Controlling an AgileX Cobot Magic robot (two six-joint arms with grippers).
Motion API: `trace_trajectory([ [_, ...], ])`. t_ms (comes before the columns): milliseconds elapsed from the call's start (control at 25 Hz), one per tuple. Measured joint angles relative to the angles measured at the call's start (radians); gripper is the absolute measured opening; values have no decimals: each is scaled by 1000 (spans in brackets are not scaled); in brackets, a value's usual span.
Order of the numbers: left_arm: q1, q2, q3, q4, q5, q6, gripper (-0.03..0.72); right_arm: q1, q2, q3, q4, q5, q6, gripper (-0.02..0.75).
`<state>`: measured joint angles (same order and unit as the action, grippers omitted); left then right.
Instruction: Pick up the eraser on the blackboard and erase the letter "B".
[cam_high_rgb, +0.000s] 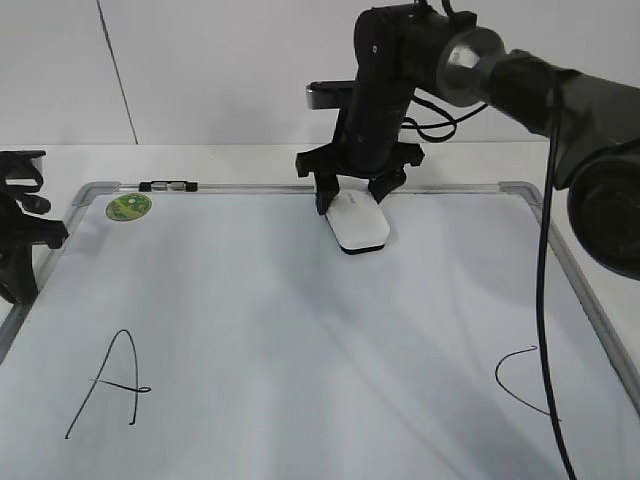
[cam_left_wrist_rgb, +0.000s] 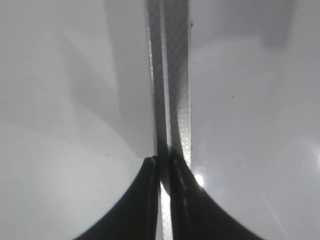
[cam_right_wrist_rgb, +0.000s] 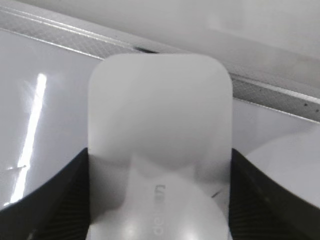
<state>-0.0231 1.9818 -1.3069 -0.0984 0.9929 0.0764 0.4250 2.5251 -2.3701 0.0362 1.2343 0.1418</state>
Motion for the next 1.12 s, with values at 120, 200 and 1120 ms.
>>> trace_trajectory([
  [120,0,0,0,-2,2,0,19,9,0,0,18,2,-8,529],
  [200,0,0,0,0,8,0,19,22,0,0,25,4,-22,529],
  [1120,0,0,0,3,32,0,19,189,2,0,41,-6,-34,529],
])
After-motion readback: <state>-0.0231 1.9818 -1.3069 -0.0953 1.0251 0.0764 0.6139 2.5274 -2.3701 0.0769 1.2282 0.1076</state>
